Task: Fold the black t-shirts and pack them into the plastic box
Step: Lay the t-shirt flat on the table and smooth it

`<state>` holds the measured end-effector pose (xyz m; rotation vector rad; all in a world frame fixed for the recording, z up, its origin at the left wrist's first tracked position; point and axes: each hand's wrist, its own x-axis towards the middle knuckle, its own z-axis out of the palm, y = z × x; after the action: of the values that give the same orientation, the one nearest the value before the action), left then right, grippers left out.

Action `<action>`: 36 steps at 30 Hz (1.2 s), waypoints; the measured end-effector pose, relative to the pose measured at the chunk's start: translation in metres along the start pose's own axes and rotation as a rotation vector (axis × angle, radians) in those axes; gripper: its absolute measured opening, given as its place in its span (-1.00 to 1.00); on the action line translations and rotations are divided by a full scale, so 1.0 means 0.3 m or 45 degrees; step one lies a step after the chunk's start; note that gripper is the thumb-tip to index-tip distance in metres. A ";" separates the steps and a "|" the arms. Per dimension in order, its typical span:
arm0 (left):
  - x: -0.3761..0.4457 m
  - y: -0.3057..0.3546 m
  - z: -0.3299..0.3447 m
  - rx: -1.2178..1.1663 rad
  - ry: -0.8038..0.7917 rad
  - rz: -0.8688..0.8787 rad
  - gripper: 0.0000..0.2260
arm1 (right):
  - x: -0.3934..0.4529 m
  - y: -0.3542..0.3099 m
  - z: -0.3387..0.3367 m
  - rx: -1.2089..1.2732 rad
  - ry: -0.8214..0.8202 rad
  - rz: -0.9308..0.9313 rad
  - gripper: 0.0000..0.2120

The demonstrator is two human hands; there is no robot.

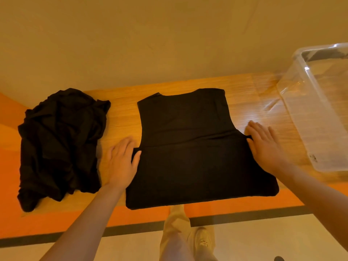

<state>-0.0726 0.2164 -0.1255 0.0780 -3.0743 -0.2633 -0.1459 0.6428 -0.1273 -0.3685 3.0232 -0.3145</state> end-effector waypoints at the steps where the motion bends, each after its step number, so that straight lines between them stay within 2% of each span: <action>1: -0.006 -0.013 -0.011 0.024 0.024 -0.015 -0.70 | -0.005 0.023 -0.014 -0.005 0.014 0.034 -0.62; 5: -0.013 -0.030 -0.045 -0.004 0.070 -0.076 -0.82 | 0.004 0.040 -0.060 -0.003 0.046 0.084 -0.74; 10: 0.039 -0.005 -0.091 -0.213 -0.119 -0.342 -0.95 | 0.045 0.008 -0.098 0.176 -0.075 0.293 -0.89; 14: 0.063 -0.005 -0.099 -0.331 -0.185 -0.410 -0.91 | 0.069 0.005 -0.112 0.320 -0.194 0.409 -0.87; 18: 0.061 -0.008 -0.113 -0.302 -0.195 -0.432 -0.87 | 0.070 0.014 -0.134 0.413 -0.259 0.547 -0.80; 22: 0.053 -0.005 -0.131 -0.255 -0.189 -0.445 -0.85 | 0.053 0.019 -0.159 0.496 -0.209 0.581 -0.89; 28: 0.046 -0.006 -0.149 -0.272 -0.164 -0.449 -0.83 | 0.025 0.037 -0.183 0.677 -0.113 0.642 -0.92; 36: -0.013 0.011 -0.195 -0.403 -0.054 -0.443 -0.83 | -0.045 0.017 -0.268 0.704 -0.060 0.507 -0.92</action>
<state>-0.0653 0.2099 -0.0676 0.5984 -2.9971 -0.7696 -0.1425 0.6663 -0.0491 0.2569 2.7117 -1.0377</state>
